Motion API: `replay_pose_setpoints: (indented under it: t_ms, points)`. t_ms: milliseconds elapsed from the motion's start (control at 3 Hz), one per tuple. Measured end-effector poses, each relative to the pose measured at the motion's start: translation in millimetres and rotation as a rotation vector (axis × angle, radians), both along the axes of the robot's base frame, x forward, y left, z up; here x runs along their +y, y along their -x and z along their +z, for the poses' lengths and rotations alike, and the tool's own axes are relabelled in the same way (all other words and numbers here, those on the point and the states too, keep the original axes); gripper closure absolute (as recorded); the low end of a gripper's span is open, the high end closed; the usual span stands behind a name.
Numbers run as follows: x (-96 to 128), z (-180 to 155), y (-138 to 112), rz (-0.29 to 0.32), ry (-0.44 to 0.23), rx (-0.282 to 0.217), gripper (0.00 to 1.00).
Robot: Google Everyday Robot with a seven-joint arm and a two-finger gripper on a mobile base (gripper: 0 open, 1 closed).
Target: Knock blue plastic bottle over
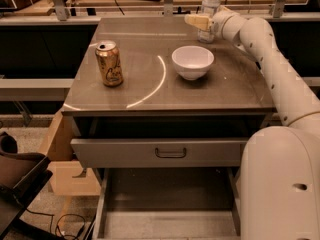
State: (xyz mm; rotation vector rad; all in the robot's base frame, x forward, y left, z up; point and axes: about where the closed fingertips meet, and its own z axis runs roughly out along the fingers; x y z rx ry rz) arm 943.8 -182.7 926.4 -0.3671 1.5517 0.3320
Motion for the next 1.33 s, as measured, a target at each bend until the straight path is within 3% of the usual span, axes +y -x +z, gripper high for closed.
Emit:
replay_pose_setpoints:
  t_ms: [1000,1333]
  points:
    - [8.8,-3.1,-1.8,0.010,0.000,0.004,0.87]
    - [12.2,-4.2,-2.5,0.013,0.001,0.005,1.00]
